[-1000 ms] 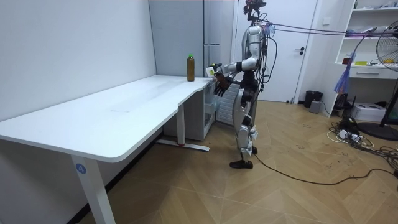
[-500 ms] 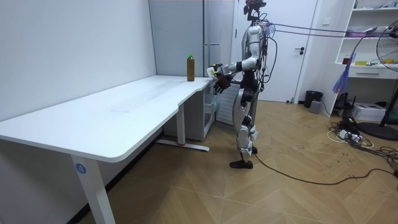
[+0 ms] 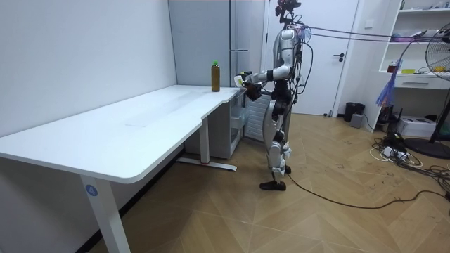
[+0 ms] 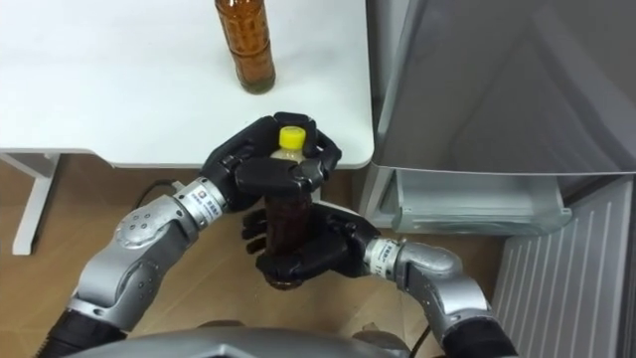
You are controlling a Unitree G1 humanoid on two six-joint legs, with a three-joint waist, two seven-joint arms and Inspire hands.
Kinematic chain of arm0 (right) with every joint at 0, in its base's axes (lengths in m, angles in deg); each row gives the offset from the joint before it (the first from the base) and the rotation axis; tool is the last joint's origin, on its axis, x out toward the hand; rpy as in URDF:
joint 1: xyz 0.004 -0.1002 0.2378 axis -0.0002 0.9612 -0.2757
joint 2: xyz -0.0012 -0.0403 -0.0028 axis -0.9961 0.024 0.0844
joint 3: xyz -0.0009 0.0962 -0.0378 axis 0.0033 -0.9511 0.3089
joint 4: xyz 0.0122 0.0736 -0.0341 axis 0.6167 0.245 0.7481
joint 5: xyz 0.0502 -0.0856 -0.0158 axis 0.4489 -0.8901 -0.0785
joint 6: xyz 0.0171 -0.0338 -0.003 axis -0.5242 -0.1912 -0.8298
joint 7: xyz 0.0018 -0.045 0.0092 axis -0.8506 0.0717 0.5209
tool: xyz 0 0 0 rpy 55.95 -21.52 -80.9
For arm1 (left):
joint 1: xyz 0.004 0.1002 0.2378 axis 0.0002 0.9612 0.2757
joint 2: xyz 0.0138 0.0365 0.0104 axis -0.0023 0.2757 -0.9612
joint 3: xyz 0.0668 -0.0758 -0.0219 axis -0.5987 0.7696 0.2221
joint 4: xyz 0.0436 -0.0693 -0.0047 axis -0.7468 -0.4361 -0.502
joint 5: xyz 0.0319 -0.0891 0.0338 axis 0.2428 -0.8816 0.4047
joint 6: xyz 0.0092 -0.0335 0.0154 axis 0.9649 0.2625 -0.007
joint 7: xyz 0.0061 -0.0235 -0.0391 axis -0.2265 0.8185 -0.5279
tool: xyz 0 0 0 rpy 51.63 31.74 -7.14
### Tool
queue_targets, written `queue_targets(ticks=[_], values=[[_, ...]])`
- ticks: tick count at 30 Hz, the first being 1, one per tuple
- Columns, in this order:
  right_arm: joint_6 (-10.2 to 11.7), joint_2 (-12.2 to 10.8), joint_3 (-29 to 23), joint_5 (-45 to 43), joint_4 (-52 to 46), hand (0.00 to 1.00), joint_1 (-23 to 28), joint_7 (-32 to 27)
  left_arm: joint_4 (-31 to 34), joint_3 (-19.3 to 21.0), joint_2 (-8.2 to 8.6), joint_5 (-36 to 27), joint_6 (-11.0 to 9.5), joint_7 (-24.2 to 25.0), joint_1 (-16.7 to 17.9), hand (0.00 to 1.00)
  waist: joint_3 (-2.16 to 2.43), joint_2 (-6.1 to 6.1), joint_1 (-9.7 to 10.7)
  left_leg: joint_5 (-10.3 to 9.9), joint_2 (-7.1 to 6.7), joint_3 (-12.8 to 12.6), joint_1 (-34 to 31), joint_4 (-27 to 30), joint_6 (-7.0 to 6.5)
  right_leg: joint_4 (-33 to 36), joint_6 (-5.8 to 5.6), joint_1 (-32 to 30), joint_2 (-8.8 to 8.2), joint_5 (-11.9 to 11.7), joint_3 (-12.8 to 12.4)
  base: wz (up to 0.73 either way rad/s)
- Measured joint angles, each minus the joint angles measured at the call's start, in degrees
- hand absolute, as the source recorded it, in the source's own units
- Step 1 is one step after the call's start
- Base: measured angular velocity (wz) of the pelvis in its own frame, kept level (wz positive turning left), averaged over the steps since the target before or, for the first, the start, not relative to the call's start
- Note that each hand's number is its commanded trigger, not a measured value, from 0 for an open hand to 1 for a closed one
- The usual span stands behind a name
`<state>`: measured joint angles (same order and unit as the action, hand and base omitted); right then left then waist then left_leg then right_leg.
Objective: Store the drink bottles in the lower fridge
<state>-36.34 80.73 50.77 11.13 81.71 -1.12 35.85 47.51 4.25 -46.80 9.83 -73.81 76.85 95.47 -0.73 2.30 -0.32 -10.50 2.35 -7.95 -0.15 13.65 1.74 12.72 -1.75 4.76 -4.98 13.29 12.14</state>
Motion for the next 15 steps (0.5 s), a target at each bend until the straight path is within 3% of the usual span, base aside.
queue_targets(ticks=[5, 6, 7, 15], values=[[0.17, 0.03, 0.43, 0.0, -0.01, 1.0, -0.01, -0.08, -0.36, -0.24, -0.13, -1.39, 0.0, -0.8, 0.05, 1.0, 0.0, 0.0, -0.03, 0.0, 0.0, 0.02, -0.07, 0.03, -0.01, 0.02, 0.0, 0.0, 0.0, 0.0, 0.08, 0.0], [0.17, 0.04, 0.52, 0.0, 0.0, 1.0, 0.0, -0.08, -0.36, -0.23, -0.17, -1.41, 0.0, -0.81, 0.08, 0.81, 0.0, 0.0, -0.02, 0.0, 0.0, 0.01, -0.1, 0.03, -0.01, 0.01, 0.0, -0.02, 0.01, 0.0, 0.11, 0.0], [0.19, 0.05, 0.57, 0.01, 0.0, 1.0, 0.0, -0.08, -0.36, -0.18, -0.16, -1.44, 0.0, -0.81, 0.1, 0.0, 0.0, 0.0, -0.02, 0.0, 0.0, 0.01, -0.09, 0.02, -0.01, 0.02, 0.0, -0.02, 0.01, 0.0, 0.1, 0.0], [0.11, 0.47, 1.24, 1.2, 0.0, 1.0, 0.0, 0.27, -0.4, 0.18, -0.59, -2.11, 0.0, -0.8, 0.17, 0.0, -0.04, -0.06, -0.07, -0.01, 0.0, -0.03, -0.11, 0.02, -0.01, 0.01, 0.0, -0.02, 0.0, 0.0, 0.12, 0.0]])
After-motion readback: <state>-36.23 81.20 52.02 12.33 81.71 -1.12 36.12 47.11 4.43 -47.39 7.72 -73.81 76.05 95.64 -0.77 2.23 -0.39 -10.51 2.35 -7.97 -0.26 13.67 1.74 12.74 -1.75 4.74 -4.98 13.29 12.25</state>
